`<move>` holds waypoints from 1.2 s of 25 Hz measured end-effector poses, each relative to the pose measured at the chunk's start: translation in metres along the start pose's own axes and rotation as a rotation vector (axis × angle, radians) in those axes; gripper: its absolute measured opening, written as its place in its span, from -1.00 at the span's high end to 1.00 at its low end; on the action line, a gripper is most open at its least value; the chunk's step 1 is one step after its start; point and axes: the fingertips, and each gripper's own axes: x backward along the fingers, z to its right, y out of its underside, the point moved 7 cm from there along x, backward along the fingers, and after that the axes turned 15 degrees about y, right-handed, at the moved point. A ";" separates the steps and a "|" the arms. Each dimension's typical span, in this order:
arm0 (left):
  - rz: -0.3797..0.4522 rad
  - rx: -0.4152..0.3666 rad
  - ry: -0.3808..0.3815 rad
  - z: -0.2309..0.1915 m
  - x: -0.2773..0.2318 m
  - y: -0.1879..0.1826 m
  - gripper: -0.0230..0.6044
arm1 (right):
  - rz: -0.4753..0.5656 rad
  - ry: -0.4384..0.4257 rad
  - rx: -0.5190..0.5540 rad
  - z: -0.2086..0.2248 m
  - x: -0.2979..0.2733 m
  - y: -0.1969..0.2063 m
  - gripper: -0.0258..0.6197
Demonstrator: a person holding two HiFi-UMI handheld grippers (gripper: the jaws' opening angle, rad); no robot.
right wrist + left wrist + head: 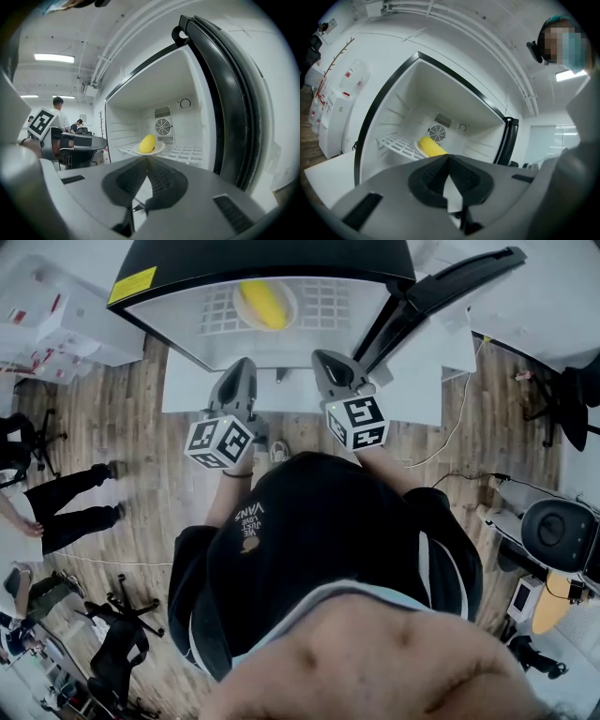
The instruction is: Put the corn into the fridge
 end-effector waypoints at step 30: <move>-0.020 -0.021 -0.135 0.056 0.035 0.041 0.87 | -0.023 -0.128 0.028 0.007 0.050 0.023 0.88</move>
